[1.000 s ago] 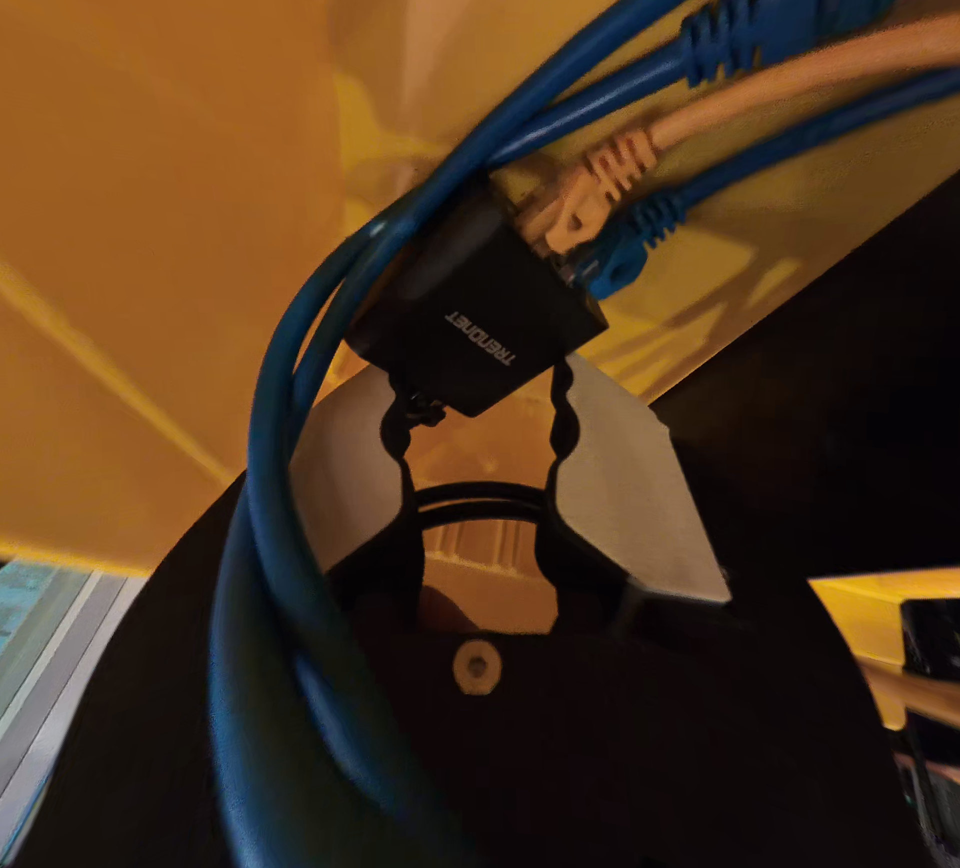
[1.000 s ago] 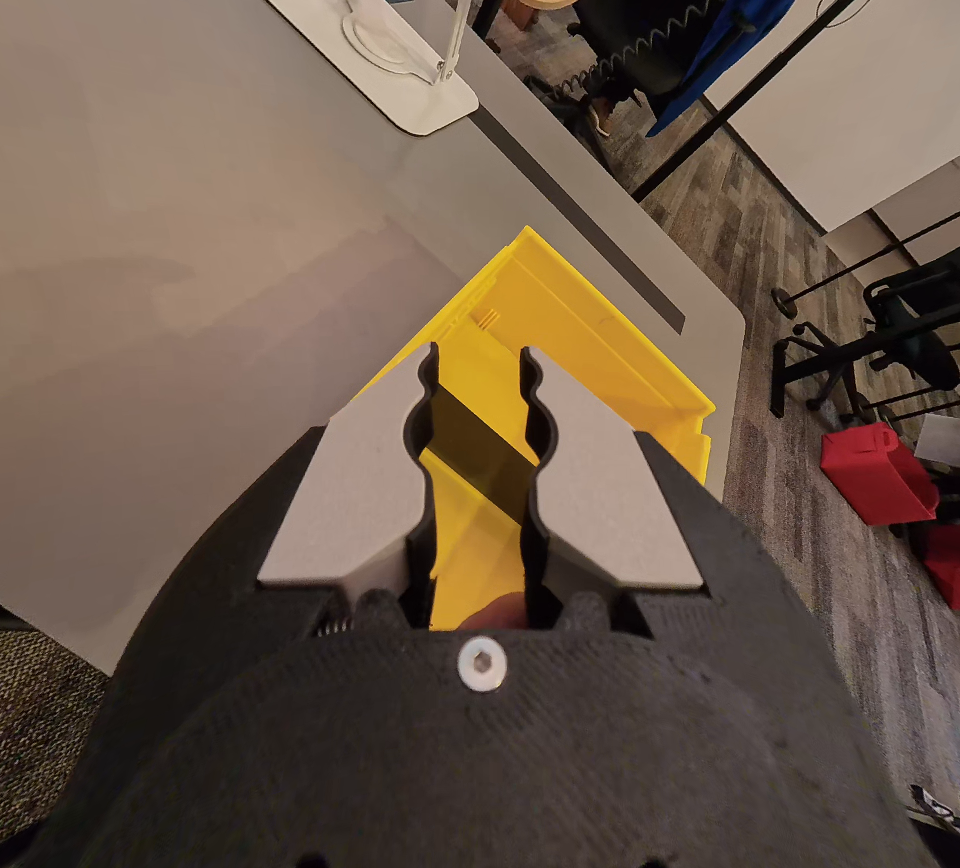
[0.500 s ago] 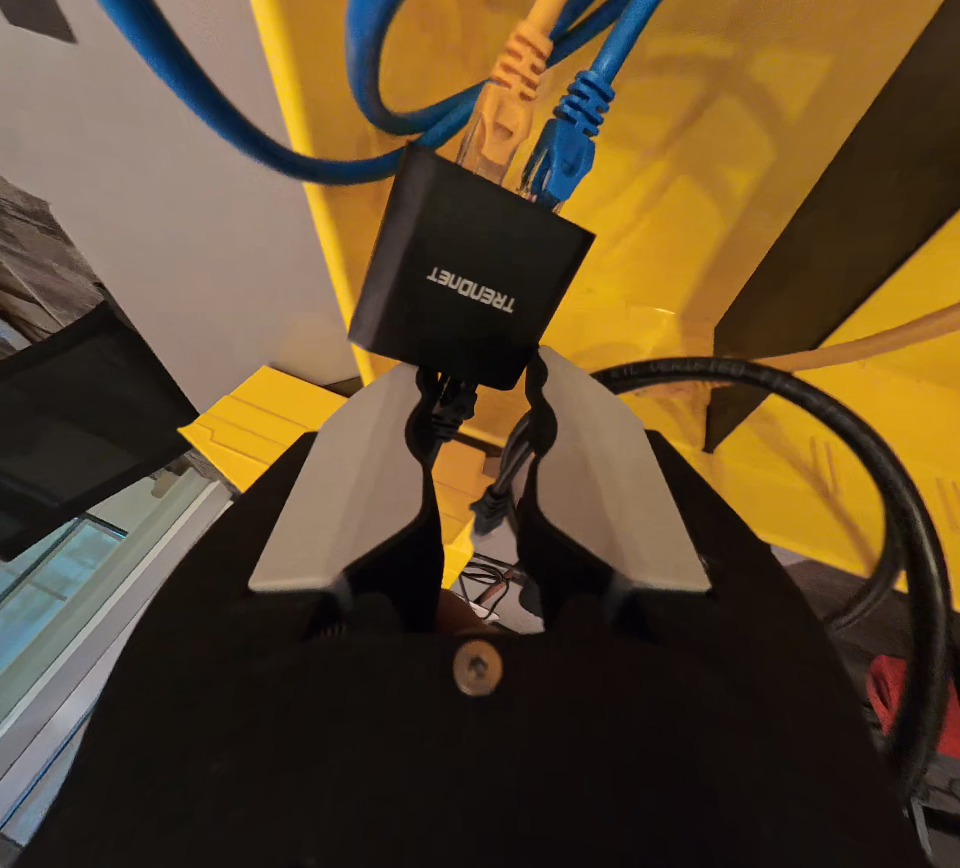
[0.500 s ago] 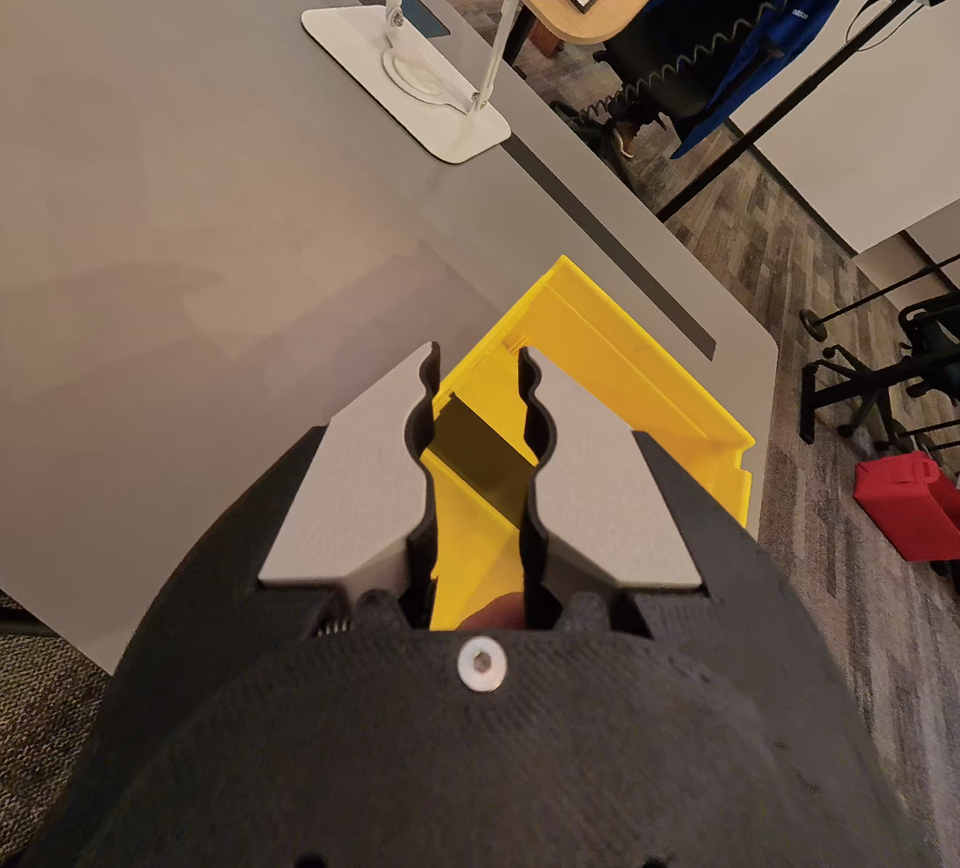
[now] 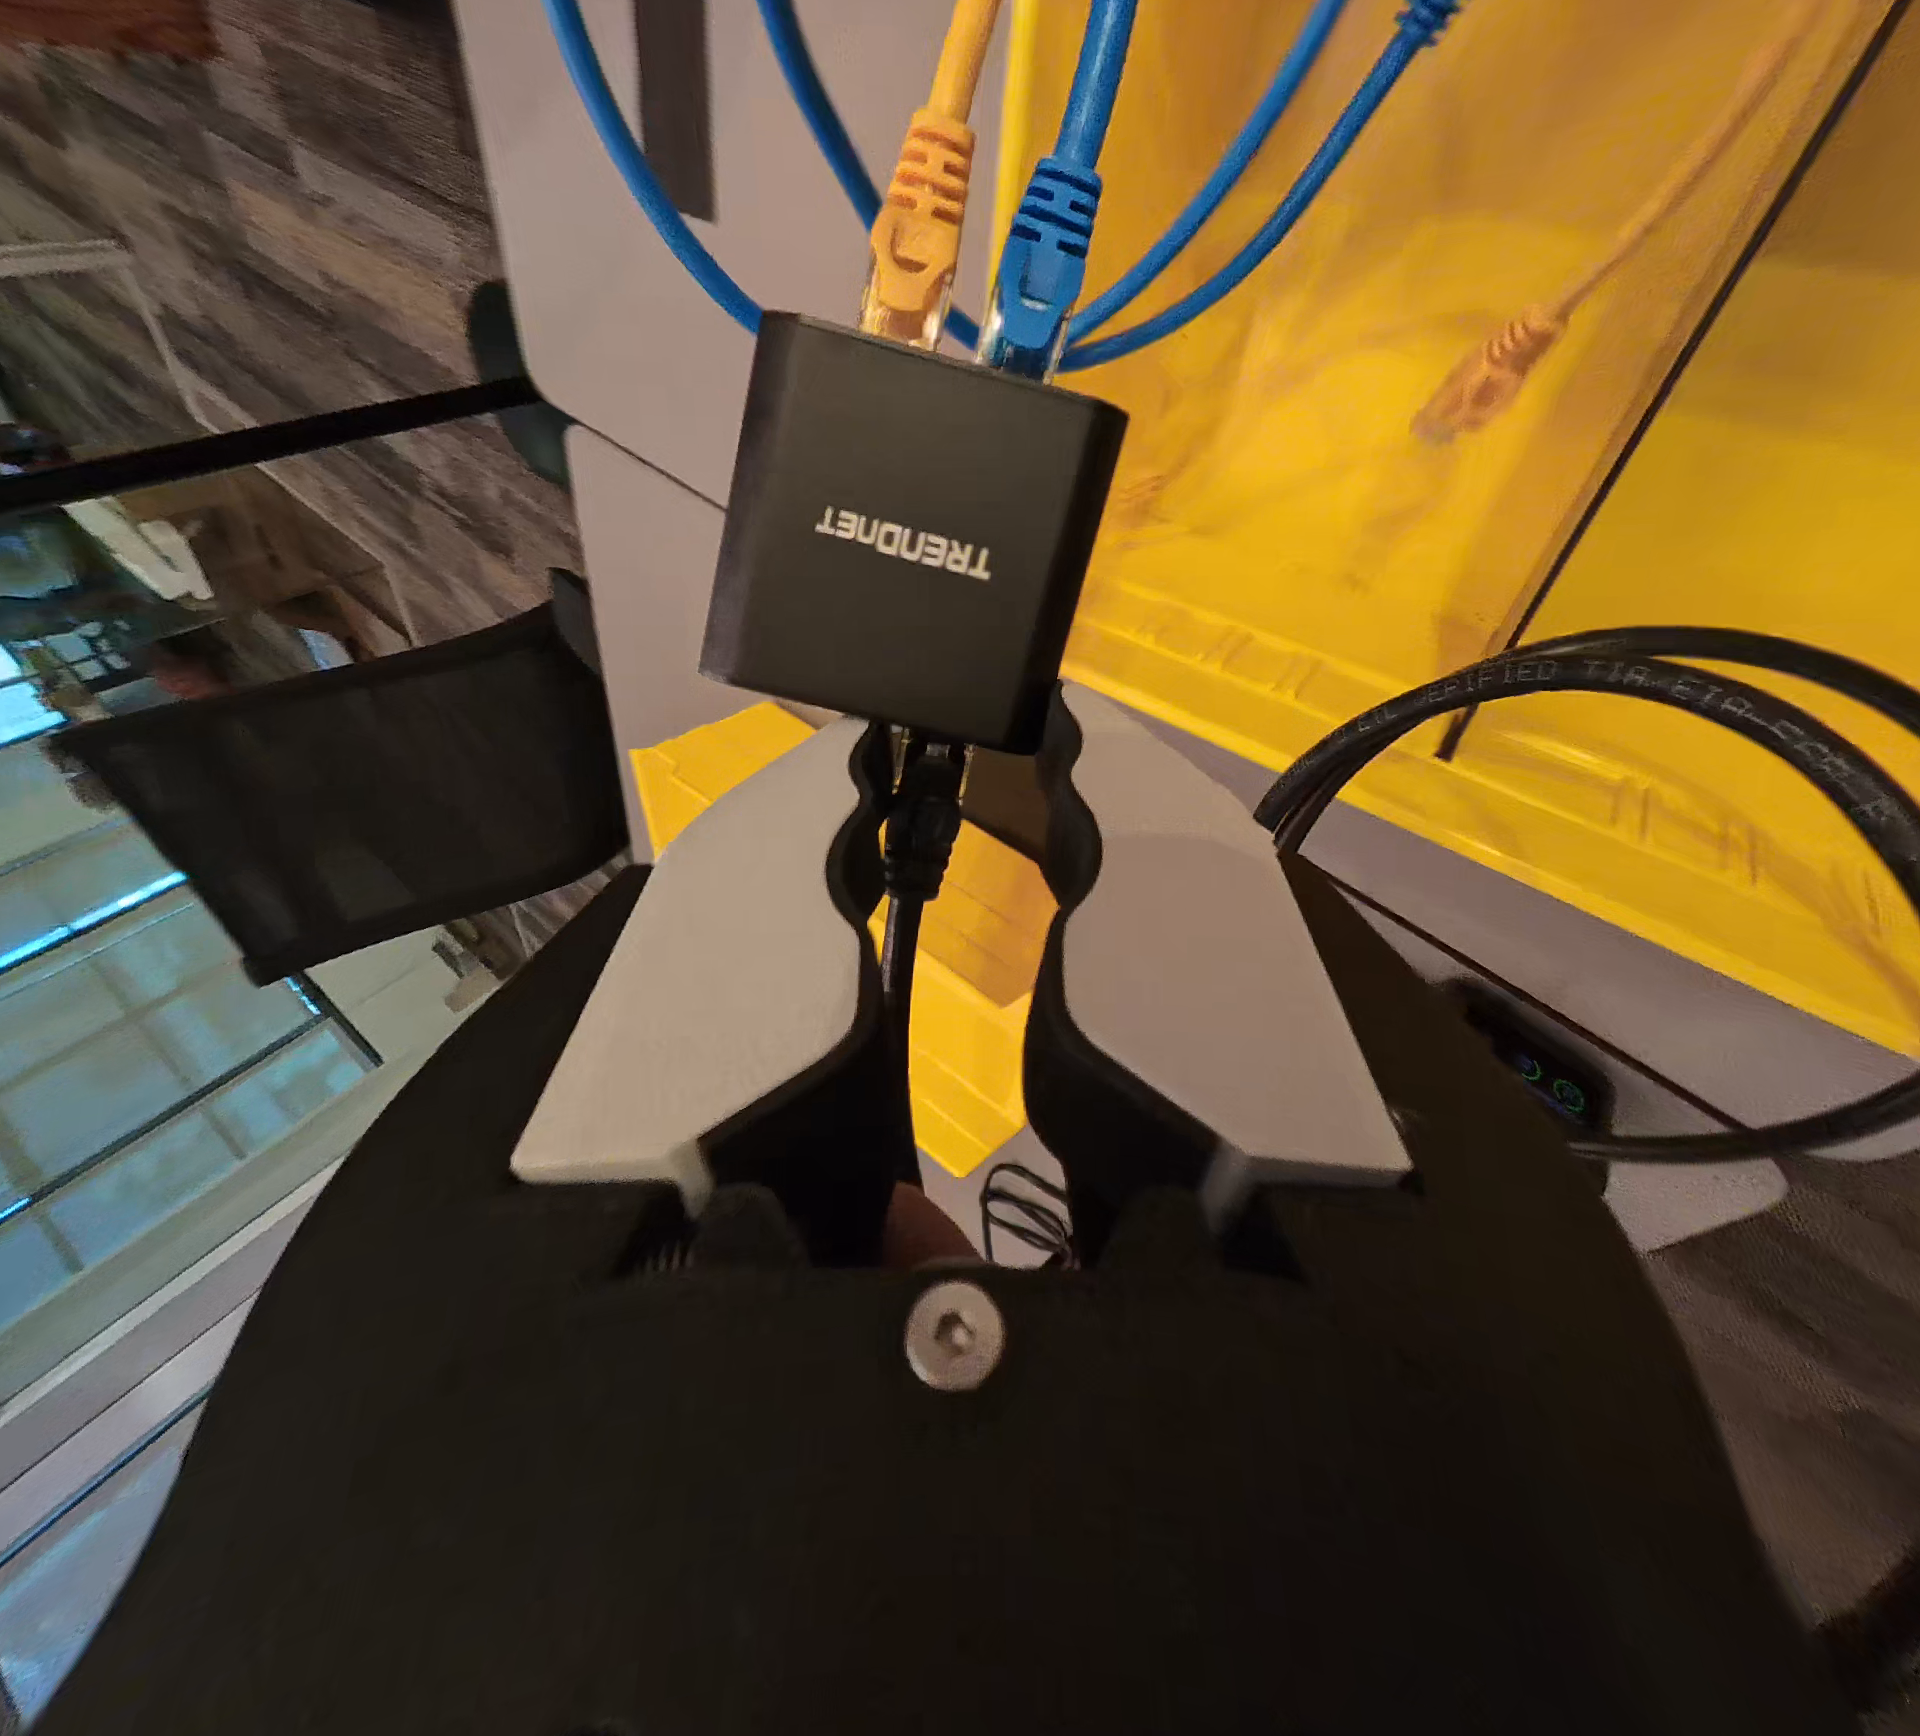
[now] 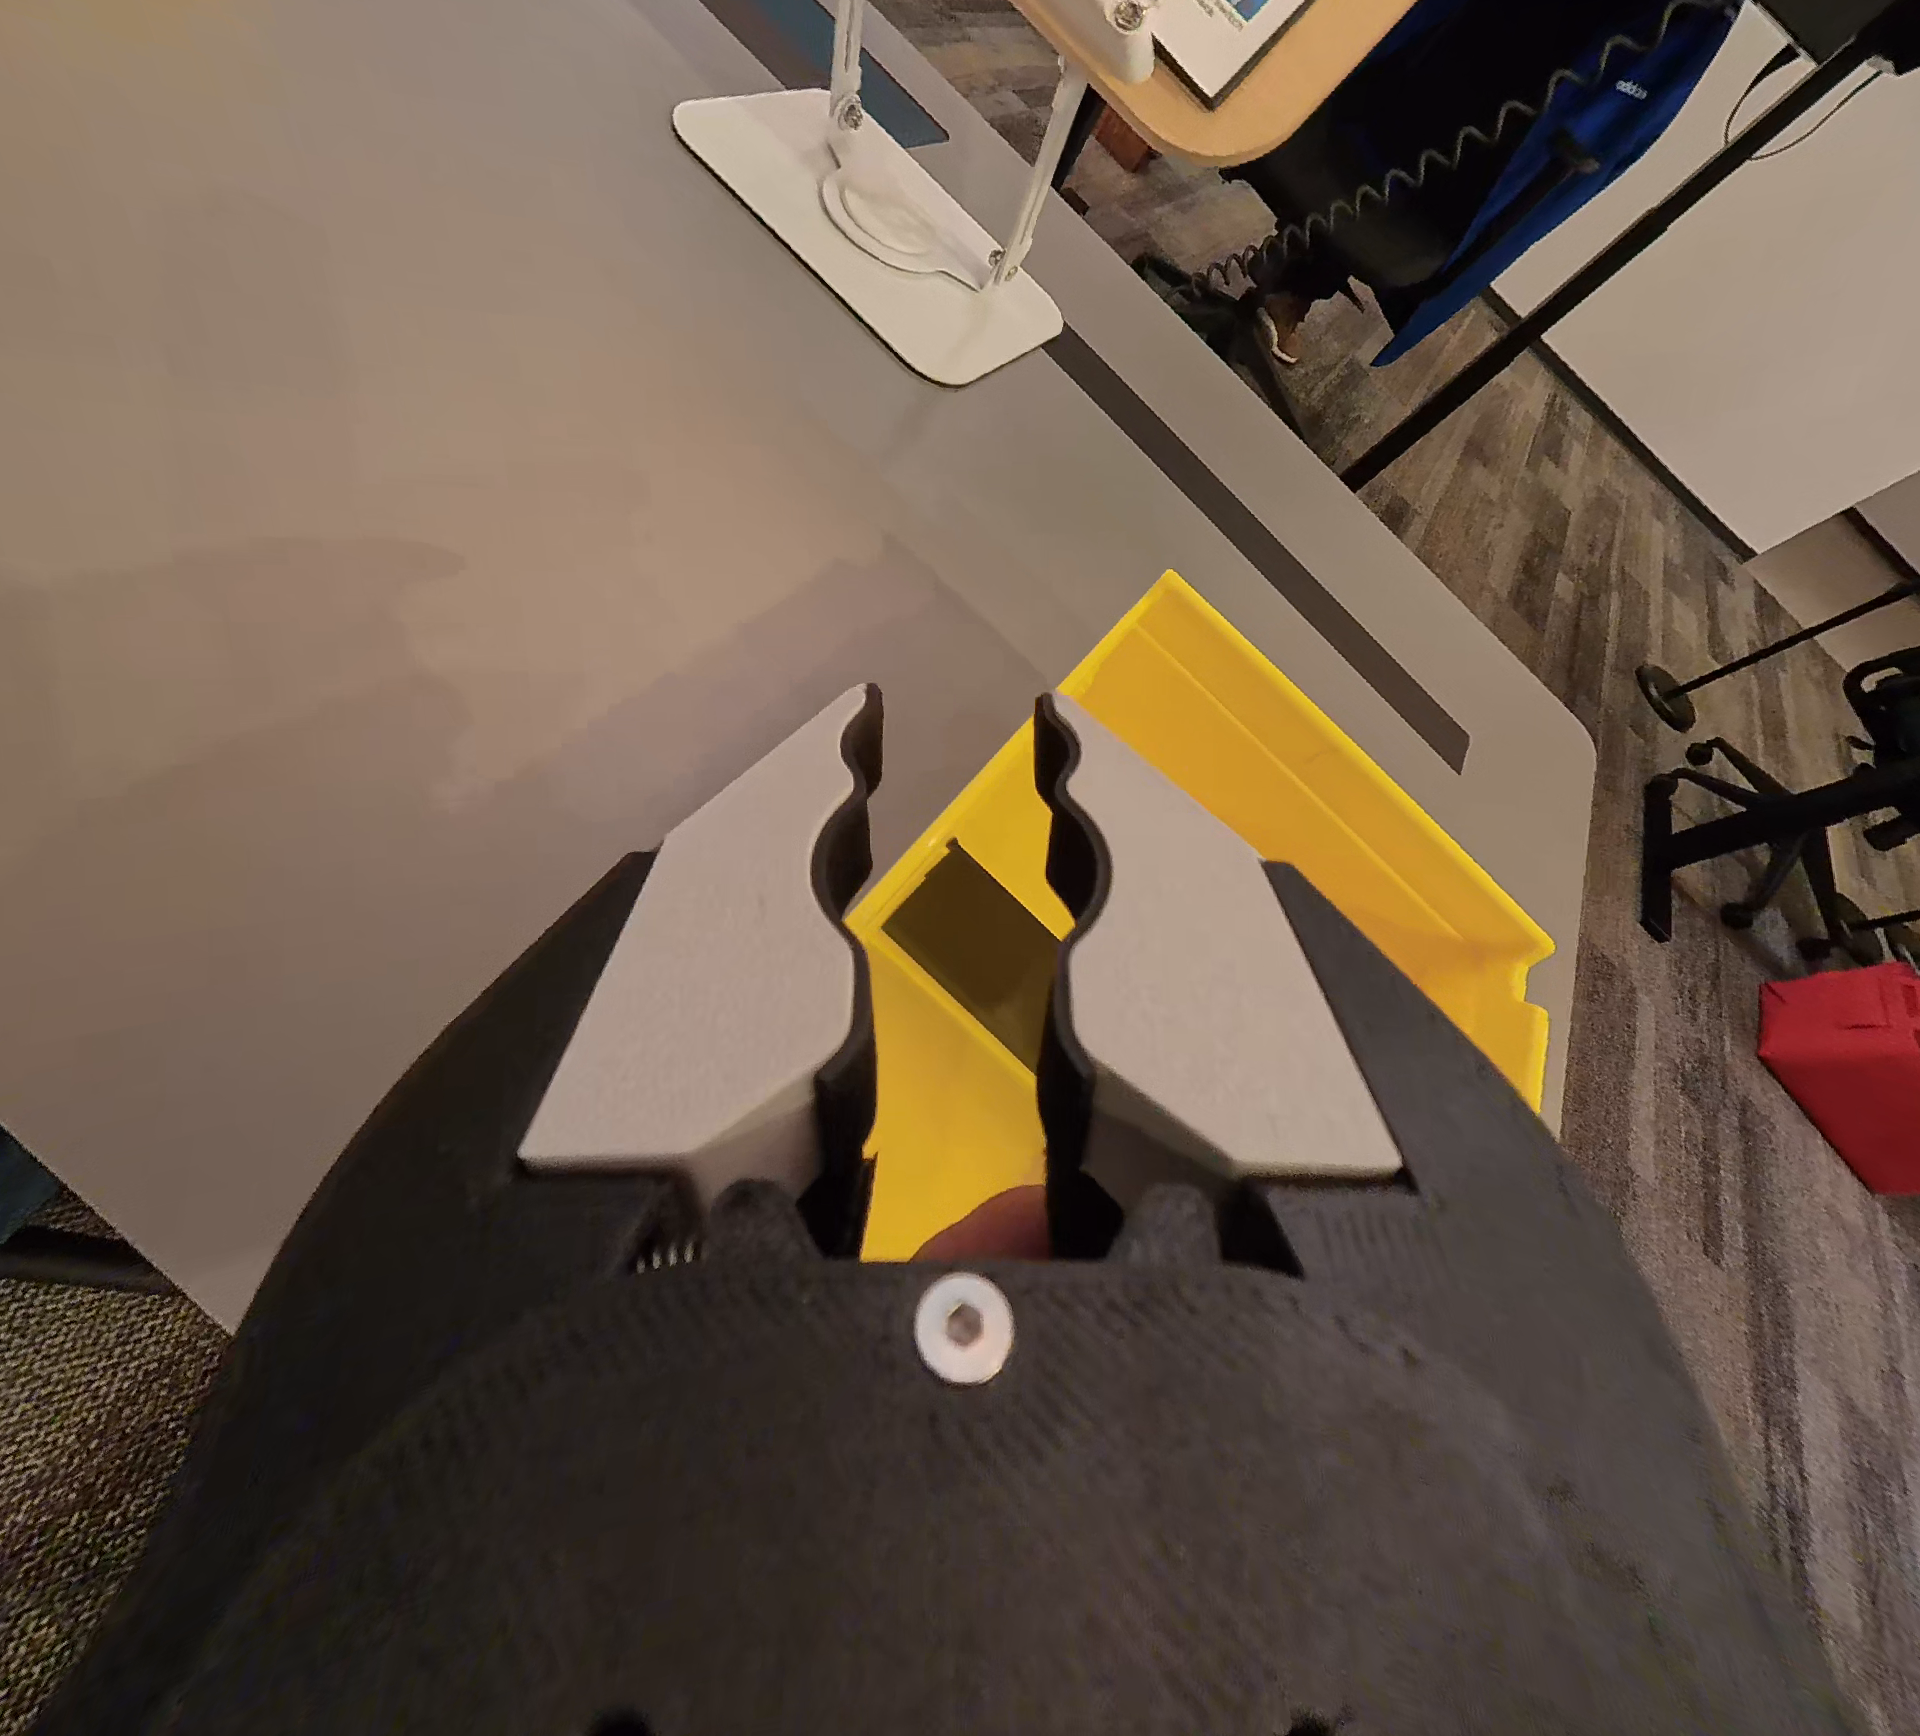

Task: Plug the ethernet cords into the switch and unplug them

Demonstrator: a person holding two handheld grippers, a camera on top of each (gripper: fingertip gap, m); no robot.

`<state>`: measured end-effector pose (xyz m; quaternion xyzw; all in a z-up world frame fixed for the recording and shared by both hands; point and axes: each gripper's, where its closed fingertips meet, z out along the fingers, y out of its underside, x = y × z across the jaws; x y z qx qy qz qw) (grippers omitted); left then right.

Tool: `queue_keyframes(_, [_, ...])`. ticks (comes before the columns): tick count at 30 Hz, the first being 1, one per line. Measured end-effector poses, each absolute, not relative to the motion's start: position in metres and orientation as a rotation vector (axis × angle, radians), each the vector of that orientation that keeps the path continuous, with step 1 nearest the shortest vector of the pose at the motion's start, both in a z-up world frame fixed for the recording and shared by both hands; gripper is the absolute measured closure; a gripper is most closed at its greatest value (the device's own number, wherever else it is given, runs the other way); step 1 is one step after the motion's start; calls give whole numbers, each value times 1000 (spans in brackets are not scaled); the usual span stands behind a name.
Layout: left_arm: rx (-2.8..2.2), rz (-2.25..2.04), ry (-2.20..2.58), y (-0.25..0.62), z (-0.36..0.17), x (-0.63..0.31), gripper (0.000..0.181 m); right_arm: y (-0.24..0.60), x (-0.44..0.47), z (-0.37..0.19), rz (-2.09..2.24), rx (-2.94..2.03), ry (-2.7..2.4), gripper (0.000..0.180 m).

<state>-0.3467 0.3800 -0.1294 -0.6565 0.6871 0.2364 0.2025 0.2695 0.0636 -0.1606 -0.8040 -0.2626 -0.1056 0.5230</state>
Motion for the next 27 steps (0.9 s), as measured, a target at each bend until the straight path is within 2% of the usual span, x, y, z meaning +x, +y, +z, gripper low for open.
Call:
queue_keyframes(10, [-1685, 651, 1704, 361, -19, -313, 154, 65, 252, -155, -221, -1889, -655, 152])
queue_keyframes(15, [-1622, 565, 1677, 341, 20, -257, 155, 64, 244, -151, -232, -1858, -676, 152])
queue_keyframes(21, [-1595, 297, 1795, 295, 10, -139, 155, 64, 210, -139, -214, -1793, -771, 151])
queue_keyframes(27, [-1528, 110, 1951, 253, -41, -31, 155, 61, 165, -107, -158, -1666, -864, 148])
